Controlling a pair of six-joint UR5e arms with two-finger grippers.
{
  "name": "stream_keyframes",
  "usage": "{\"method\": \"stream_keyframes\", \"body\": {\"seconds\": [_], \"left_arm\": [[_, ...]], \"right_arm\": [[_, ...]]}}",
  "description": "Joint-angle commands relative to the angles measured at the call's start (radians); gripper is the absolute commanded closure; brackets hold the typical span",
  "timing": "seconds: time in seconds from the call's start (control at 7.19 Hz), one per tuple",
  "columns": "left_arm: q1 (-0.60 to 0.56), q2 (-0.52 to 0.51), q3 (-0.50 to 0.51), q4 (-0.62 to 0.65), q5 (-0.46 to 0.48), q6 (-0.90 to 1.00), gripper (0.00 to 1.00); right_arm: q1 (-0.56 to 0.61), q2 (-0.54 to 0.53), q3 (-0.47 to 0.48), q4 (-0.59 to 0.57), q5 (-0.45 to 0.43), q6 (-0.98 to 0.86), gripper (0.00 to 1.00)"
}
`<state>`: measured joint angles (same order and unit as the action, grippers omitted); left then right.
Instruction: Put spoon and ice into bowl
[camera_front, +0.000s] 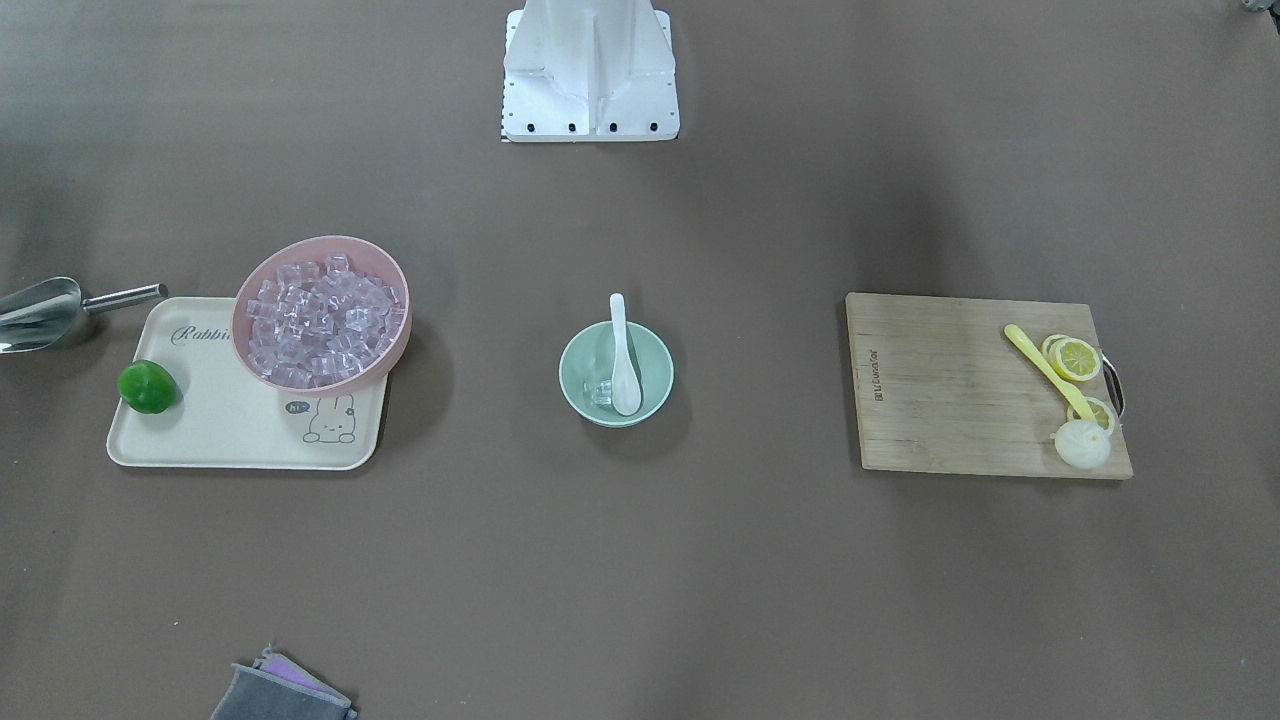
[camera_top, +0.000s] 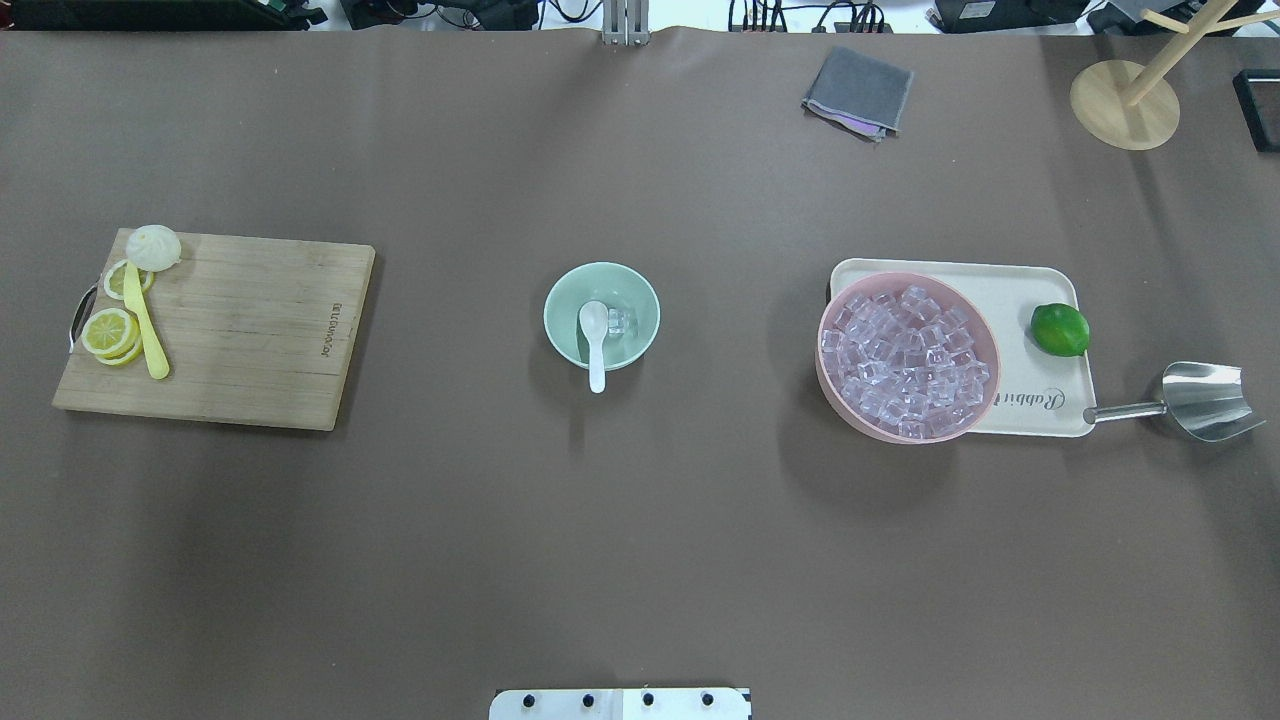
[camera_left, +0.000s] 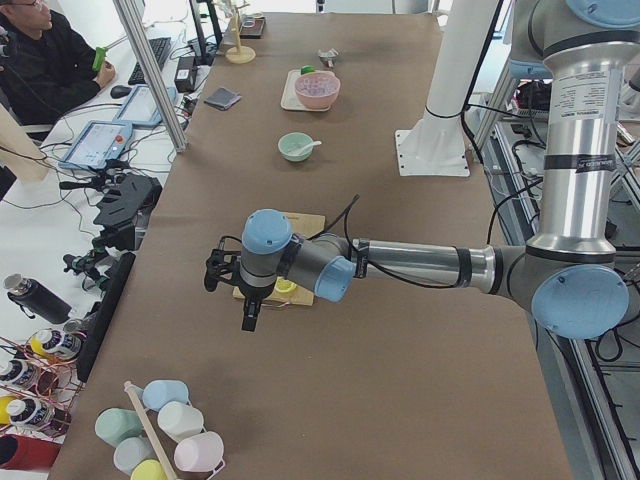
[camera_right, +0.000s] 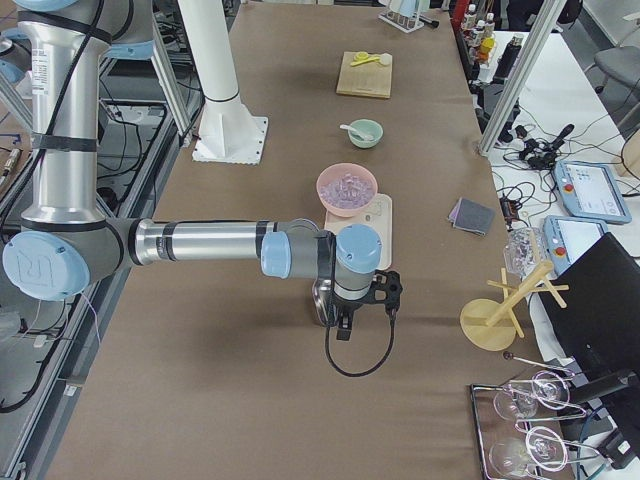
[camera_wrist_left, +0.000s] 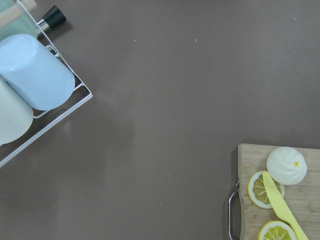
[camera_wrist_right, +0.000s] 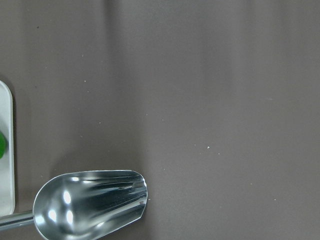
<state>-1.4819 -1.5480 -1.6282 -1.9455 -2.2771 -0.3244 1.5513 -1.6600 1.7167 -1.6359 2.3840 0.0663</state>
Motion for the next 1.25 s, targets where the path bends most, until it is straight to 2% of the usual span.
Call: {"method": "stream_keyframes", "body": {"seconds": [0.0, 0.14, 0.42, 0.56, 0.7, 0.83, 1.11], "left_arm": [[0.018, 0.054, -0.012, 0.026, -0.001, 0.002, 0.01], [0.015, 0.087, -0.04, 0.03, -0.075, 0.002, 0.01], [0.003, 0.139, -0.145, 0.149, -0.096, 0.005, 0.01], [-0.006, 0.16, -0.174, 0.155, -0.097, 0.024, 0.01], [-0.009, 0.167, -0.164, 0.167, -0.097, 0.094, 0.02], [-0.011, 0.155, -0.17, 0.227, -0.094, 0.113, 0.01], [-0.008, 0.125, -0.16, 0.267, -0.094, 0.113, 0.01]], "right_arm": [[0.001, 0.005, -0.006, -0.007, 0.004, 0.006, 0.0], [0.001, -0.003, 0.003, -0.021, 0.009, 0.007, 0.0], [0.001, -0.006, 0.007, -0.021, 0.018, 0.007, 0.0], [0.001, 0.0, 0.006, -0.021, 0.017, 0.007, 0.0], [0.001, 0.002, 0.007, -0.021, 0.017, 0.007, 0.0], [0.001, 0.0, 0.007, -0.021, 0.017, 0.009, 0.0], [0.001, 0.0, 0.007, -0.021, 0.011, 0.01, 0.0]]}}
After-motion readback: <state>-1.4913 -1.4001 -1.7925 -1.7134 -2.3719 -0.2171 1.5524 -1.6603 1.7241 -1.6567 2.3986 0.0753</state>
